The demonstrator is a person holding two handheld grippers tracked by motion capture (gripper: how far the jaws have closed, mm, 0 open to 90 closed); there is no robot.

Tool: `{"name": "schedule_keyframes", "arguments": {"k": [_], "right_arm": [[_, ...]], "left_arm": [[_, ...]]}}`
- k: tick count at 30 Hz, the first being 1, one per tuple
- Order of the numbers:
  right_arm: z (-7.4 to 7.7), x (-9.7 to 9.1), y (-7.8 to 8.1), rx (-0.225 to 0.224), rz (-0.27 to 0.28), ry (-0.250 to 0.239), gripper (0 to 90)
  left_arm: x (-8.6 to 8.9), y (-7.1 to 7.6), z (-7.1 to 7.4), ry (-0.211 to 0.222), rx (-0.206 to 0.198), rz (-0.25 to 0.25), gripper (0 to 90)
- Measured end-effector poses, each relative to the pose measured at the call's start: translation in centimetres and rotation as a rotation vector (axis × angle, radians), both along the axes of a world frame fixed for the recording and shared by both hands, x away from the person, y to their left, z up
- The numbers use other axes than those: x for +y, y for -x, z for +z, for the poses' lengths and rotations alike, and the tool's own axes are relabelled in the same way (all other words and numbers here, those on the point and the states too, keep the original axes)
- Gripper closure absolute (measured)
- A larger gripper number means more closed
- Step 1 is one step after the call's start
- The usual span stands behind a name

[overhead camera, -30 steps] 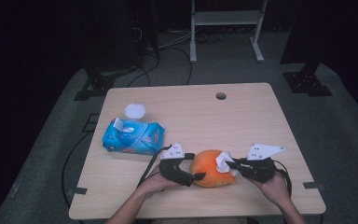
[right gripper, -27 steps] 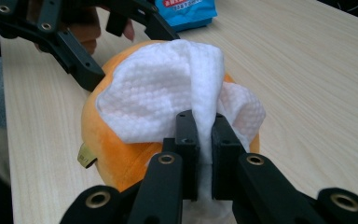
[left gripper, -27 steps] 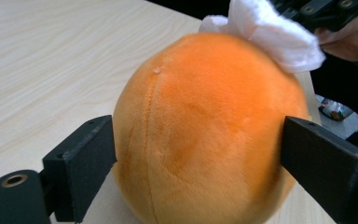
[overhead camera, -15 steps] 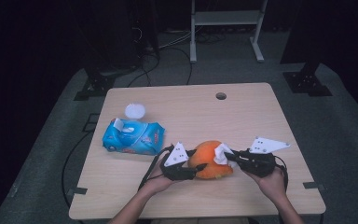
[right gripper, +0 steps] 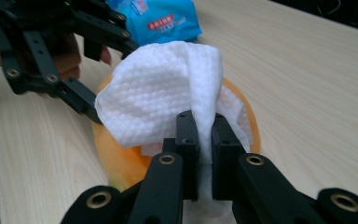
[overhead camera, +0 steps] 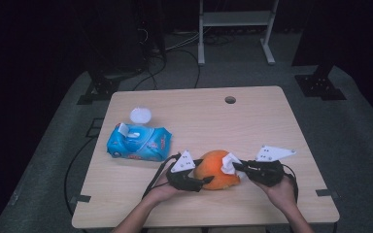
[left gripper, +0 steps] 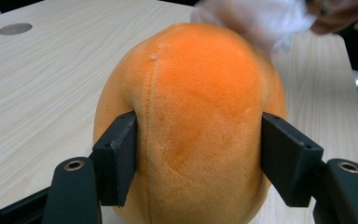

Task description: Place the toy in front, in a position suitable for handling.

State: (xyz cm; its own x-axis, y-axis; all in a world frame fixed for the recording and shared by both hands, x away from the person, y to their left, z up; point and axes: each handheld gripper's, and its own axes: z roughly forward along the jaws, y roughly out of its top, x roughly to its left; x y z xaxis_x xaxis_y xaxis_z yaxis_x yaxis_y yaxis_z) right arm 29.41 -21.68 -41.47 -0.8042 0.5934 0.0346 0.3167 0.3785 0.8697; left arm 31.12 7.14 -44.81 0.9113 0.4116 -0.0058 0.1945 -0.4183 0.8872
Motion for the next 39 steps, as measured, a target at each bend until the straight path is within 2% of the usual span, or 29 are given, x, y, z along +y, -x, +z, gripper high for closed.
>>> {"name": "schedule_keyframes", "arguments": {"k": [2, 5, 8, 9, 11, 13, 15, 17, 20, 21, 23, 26, 28, 29, 31, 33, 34, 35, 38, 39], "right_arm": [[-0.4, 0.5, -0.2, 0.004, 0.005, 0.027, 83.6], [-1.5, 0.0, -0.9, 0.050, -0.013, 0.055, 83.5], [-2.2, -0.9, -1.4, 0.091, -0.046, 0.061, 83.5], [-2.1, -1.0, -1.3, 0.090, -0.045, 0.048, 83.5], [-1.4, -0.6, -0.8, 0.062, -0.019, -0.012, 83.4], [-0.8, 0.2, -0.5, 0.038, 0.011, -0.012, 83.4], [-1.1, 0.6, -0.4, 0.038, 0.022, 0.008, 83.4], [-1.8, 0.1, -0.8, 0.098, 0.022, 0.003, 83.4], [-2.3, -0.7, -0.9, 0.150, 0.005, 0.039, 83.5], [-2.2, -0.8, -0.8, 0.145, 0.003, 0.049, 83.5], [-1.3, -0.9, -0.6, 0.113, 0.005, 0.003, 83.5], [0.1, -0.1, -0.3, 0.054, 0.036, -0.062, 83.5], [0.4, 0.6, -0.2, 0.029, 0.051, -0.062, 83.4], [0.1, 0.9, -0.3, 0.027, 0.049, -0.037, 83.5], [-0.6, 0.7, -0.4, 0.048, 0.045, -0.017, 83.6], [-0.9, 0.1, -0.5, 0.066, 0.041, -0.019, 83.5], [-0.9, -0.1, -0.5, 0.068, 0.037, -0.015, 83.5], [-1.0, -0.3, -0.5, 0.072, 0.035, -0.012, 83.5], [-1.2, -0.7, -0.4, 0.077, 0.035, -0.006, 83.5], [-1.2, -0.8, -0.4, 0.079, 0.031, -0.009, 83.5]], "left_arm": [[0.3, -0.3, 0.0, -0.010, 0.011, -0.004, 33.2], [0.8, -0.7, -0.1, -0.007, 0.029, -0.009, 33.1], [1.0, -0.9, -0.2, 0.003, 0.046, -0.013, 33.0], [1.1, -1.0, -0.3, 0.004, 0.048, -0.012, 33.1], [1.2, -1.0, -0.4, 0.003, 0.051, -0.005, 33.1], [1.2, -1.1, -0.5, 0.002, 0.051, 0.004, 33.1], [1.3, -1.1, -0.5, -0.004, 0.047, 0.002, 32.8], [1.2, -1.1, -0.5, 0.001, 0.050, 0.003, 32.7], [1.0, -1.0, -0.5, 0.002, 0.047, 0.006, 32.5], [0.9, -0.9, -0.4, 0.001, 0.047, 0.008, 32.4], [0.8, -0.9, -0.4, 0.000, 0.045, 0.009, 32.3], [0.1, -0.3, 0.0, -0.021, 0.007, 0.003, 32.3], [-0.5, 0.2, 0.1, -0.047, -0.029, -0.003, 32.2], [-0.6, 0.3, 0.1, -0.048, -0.035, -0.007, 32.0], [-0.6, 0.3, 0.2, -0.044, -0.038, -0.030, 29.1], [-0.2, 0.1, 0.4, 0.010, -0.013, -0.055, 24.8], [0.0, 0.0, 0.4, 0.057, 0.013, -0.075, 20.9], [0.2, -0.1, 0.5, 0.090, 0.027, -0.071, 17.6], [0.0, -0.3, 0.2, 0.036, 0.016, -0.044, 14.5], [-0.1, -0.4, -0.1, 0.030, 0.021, -0.043, 14.6]]}}
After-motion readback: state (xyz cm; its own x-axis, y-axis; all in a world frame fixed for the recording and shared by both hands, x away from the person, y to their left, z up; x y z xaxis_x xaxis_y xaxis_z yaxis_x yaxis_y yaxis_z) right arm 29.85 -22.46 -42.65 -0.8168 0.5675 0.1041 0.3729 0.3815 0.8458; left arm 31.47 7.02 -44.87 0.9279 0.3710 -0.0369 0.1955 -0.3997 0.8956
